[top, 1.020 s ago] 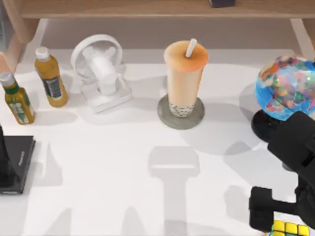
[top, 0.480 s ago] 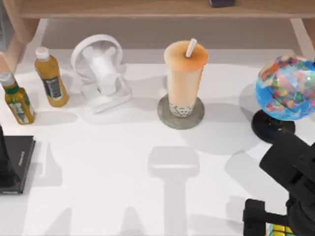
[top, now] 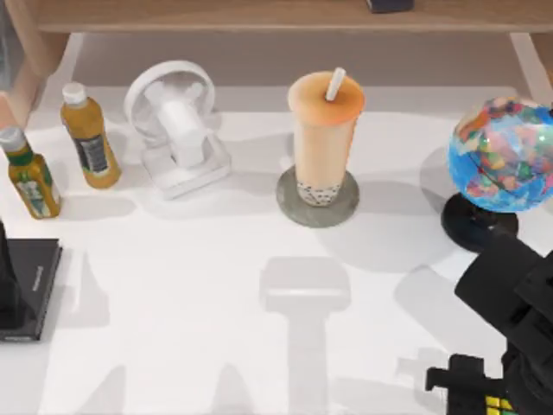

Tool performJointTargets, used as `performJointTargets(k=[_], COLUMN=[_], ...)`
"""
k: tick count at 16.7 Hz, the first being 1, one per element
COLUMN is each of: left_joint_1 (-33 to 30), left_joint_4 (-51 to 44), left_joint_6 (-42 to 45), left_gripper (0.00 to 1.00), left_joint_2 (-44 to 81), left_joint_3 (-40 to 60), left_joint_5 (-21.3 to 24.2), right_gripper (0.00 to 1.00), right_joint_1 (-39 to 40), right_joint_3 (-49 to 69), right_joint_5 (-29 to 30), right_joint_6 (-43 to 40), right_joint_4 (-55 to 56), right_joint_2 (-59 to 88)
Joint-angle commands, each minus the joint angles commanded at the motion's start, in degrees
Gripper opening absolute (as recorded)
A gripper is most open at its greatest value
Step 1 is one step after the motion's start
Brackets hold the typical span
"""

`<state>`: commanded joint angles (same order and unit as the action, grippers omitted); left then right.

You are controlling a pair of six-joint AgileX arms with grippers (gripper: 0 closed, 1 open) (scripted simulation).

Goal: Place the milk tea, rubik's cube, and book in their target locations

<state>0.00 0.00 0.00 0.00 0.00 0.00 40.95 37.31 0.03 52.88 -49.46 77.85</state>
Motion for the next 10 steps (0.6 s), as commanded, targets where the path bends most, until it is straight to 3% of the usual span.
performJointTargets(k=[6, 10], left_joint_1=[0.0, 0.0], left_joint_4=[0.0, 0.0], left_joint_6=[0.0, 0.0], left_gripper=[1.0, 1.0], left_joint_2=[0.0, 0.0], left_joint_3=[0.0, 0.0], left_joint_5=[0.0, 0.0], right_gripper=[0.02, 0.0], right_joint_1=[0.0, 0.0], right_joint_3=[0.0, 0.0], right_joint_5=[0.0, 0.0], right_joint_6=[0.0, 0.0], right_joint_4=[0.0, 0.0], right_joint_2=[0.0, 0.0])
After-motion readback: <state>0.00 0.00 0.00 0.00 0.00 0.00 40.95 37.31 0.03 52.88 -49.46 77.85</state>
